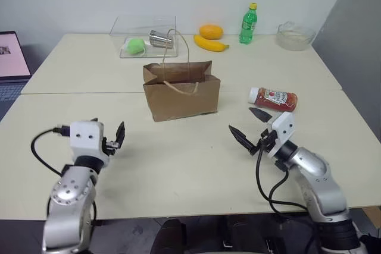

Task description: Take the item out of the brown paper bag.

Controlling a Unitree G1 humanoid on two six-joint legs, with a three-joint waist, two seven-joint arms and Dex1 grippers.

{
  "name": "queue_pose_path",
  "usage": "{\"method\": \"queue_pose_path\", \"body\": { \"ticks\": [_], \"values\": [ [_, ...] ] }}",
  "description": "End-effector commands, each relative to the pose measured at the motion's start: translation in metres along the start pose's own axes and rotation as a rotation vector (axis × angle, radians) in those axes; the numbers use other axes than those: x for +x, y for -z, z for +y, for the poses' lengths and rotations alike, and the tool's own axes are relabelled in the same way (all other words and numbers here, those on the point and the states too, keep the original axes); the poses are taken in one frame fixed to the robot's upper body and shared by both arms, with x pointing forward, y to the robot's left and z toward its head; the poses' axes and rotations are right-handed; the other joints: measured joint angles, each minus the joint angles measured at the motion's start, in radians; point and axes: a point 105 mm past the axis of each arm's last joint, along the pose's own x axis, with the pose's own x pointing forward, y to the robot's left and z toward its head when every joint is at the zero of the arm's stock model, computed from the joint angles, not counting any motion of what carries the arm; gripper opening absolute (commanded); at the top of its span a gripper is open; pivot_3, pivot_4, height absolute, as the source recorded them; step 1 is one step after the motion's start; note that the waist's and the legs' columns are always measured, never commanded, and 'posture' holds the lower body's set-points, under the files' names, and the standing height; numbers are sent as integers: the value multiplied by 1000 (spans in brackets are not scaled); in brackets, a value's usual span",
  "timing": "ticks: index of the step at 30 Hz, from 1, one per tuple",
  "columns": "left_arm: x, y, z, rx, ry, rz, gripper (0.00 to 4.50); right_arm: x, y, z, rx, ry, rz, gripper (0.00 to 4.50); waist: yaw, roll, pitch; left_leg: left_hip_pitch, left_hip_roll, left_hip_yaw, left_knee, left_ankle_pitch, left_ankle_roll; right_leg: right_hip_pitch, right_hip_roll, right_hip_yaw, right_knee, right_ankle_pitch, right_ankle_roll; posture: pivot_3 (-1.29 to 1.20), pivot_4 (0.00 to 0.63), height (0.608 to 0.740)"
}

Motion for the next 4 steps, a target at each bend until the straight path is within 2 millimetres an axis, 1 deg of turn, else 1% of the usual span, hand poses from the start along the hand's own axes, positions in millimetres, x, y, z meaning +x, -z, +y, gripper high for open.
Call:
{"method": "queue_pose_path", "body": {
  "ticks": [1, 4],
  "values": [
    [-1, -12, 0, -14, -60, -87, 3556, 3, -1, -10, -59, 99, -58, 4500, 0, 0, 0, 0, 0, 0, 0, 0, 0, 0, 0, 0, 0, 1, 0, 0, 150, 740],
    [0, -9, -7, -35, -18, -106, 3556, 6, 2, -12, -58, 114, -67, 4500, -1, 0, 0, 1, 0, 0, 0, 0, 0, 0, 3, 0, 1, 1, -1, 0, 150, 740]
  ]
}}
